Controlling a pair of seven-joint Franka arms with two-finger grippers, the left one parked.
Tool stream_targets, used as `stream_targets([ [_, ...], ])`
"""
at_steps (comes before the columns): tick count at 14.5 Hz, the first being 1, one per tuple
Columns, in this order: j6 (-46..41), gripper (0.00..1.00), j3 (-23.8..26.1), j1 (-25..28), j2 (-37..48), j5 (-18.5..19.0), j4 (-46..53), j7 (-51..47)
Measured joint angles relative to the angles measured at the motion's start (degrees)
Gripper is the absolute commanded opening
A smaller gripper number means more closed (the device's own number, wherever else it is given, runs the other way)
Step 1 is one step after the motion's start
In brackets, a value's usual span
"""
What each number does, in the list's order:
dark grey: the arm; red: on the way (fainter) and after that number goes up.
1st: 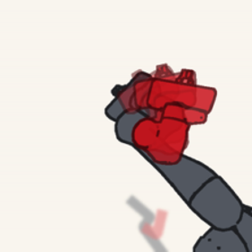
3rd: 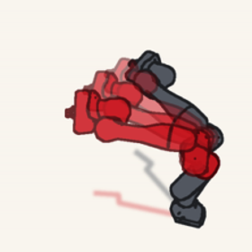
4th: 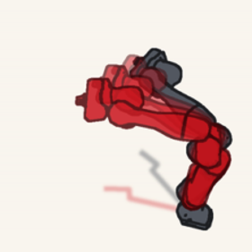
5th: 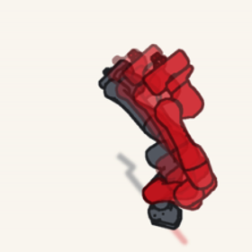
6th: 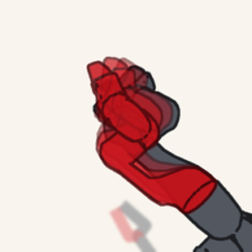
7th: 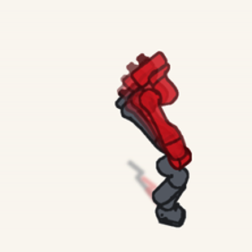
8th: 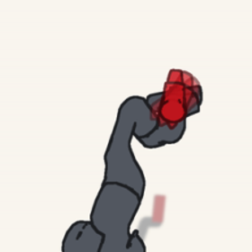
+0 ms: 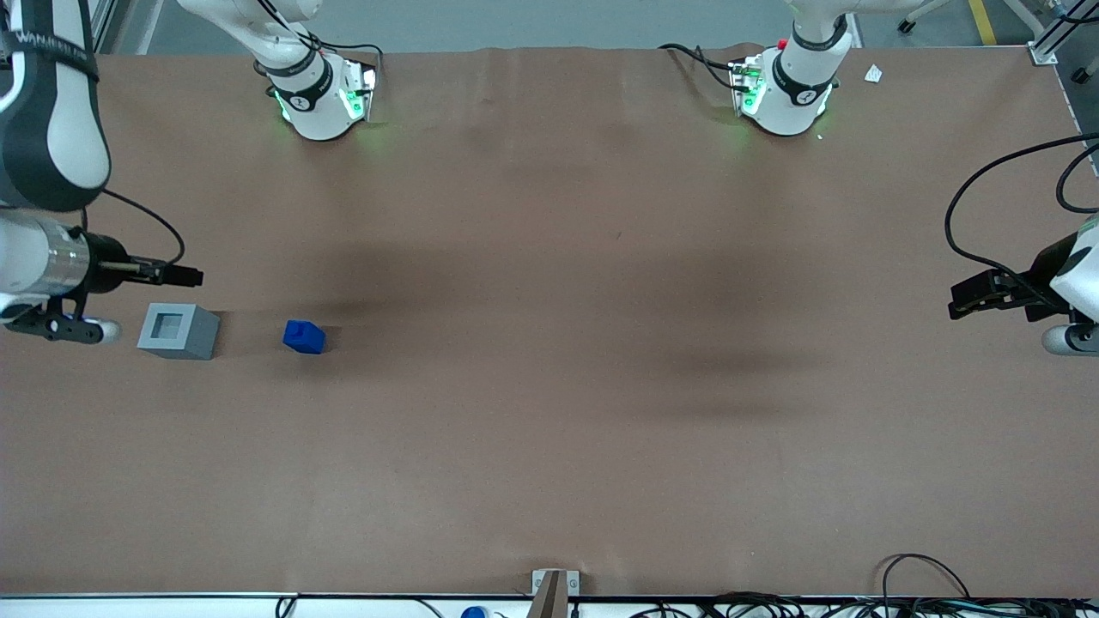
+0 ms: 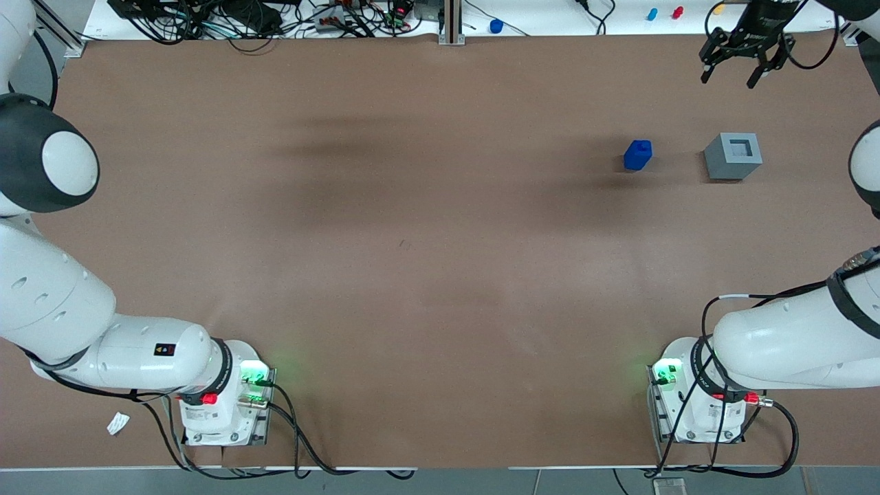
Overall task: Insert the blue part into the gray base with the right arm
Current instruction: 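Move the open right gripper over the blue block, then lower the right gripper and close it on the blue block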
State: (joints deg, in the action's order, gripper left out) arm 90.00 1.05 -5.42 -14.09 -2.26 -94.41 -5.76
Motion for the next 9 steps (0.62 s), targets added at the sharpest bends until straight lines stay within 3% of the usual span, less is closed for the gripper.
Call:
stream_targets([
  [4, 6.26, 1.0, 0.36, 0.39, -6.89, -7.07, -0.14, 0.07],
  [9, 24.41, 1.0, 0.7, 5.41, -9.29, -7.68, -7.74, 0.05],
])
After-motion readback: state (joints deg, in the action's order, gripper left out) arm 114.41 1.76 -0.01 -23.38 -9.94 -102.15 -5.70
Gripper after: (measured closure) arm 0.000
